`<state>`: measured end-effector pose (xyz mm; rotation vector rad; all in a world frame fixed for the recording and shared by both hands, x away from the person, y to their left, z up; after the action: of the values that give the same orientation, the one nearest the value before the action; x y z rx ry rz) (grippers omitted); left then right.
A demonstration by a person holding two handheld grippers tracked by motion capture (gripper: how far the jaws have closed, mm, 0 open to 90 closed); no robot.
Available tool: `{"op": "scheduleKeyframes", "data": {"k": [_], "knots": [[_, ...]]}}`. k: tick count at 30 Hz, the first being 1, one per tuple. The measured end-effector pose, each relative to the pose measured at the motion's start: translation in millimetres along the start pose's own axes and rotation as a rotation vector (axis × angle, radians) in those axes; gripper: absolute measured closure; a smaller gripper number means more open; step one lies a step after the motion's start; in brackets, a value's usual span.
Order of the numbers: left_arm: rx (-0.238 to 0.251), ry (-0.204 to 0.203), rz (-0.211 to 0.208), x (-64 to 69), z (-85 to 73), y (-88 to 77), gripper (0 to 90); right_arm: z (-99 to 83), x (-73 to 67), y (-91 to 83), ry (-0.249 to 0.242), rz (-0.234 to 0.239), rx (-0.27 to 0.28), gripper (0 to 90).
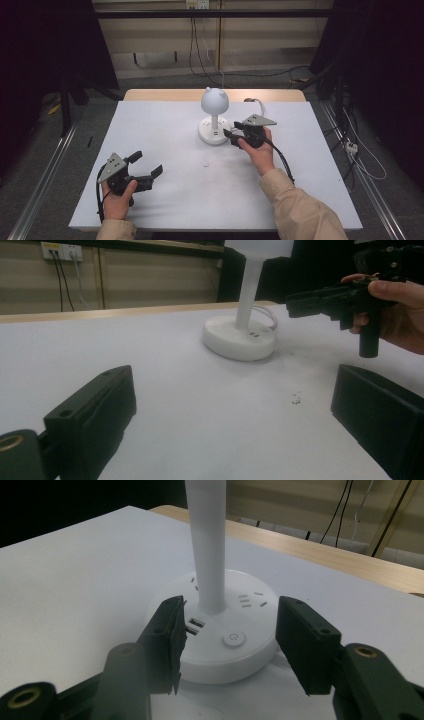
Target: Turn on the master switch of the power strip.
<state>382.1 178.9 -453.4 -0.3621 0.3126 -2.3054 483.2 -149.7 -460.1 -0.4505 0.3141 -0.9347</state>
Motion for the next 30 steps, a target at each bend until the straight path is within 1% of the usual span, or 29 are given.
{"op": "scheduleKeyframes", "data": {"k": [2, 5, 8, 14, 18, 20, 23, 30], "knots": [[-0.001, 0.001, 0.000, 0.0, 0.0, 0.1, 4.0, 0.5, 0.4, 0.3, 0.002, 0.002, 0.002, 47.2], [-0.002, 0.006, 0.000, -0.1, 0.2, 0.3, 4.0, 1.3, 1.6, 1.6, 0.007, 0.005, 0.005, 50.6], [0.001, 0.000, -0.002, 0.4, 0.3, 0.3, 3.9, 1.2, 1.9, 2.3, 0.012, 0.005, 0.005, 53.4], [0.004, 0.004, -0.004, 0.4, 0.9, 0.2, 4.0, 0.9, 2.9, 4.0, 0.007, 0.005, 0.000, 58.0], [0.002, 0.004, -0.002, 0.3, 0.9, 0.3, 3.9, 0.9, 4.7, 6.4, 0.027, 0.020, 0.005, 63.0], [0.004, 0.004, -0.002, 0.1, 1.0, 0.0, 4.0, 0.9, 5.2, 6.8, 0.034, 0.024, 0.006, 63.9], [0.005, 0.002, -0.003, 0.0, 1.2, -0.2, 3.9, 1.5, 6.0, 8.3, 0.031, 0.019, 0.001, 65.0], [0.006, 0.001, -0.005, 0.3, 1.3, 0.0, 4.0, 3.2, 4.3, 11.0, 0.013, 0.019, -0.009, 66.4]]}}
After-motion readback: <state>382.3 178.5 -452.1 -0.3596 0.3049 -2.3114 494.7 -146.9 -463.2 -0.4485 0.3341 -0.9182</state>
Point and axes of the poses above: each handheld gripper's, and its own axes: y roughly forward along the jaws, z roughly out of its top, x roughly to its right, the point moved 6 cm from there along y, roughly forward along the jaws, and after that the axes turned 7 degrees about -x, right-handed, at the moved point
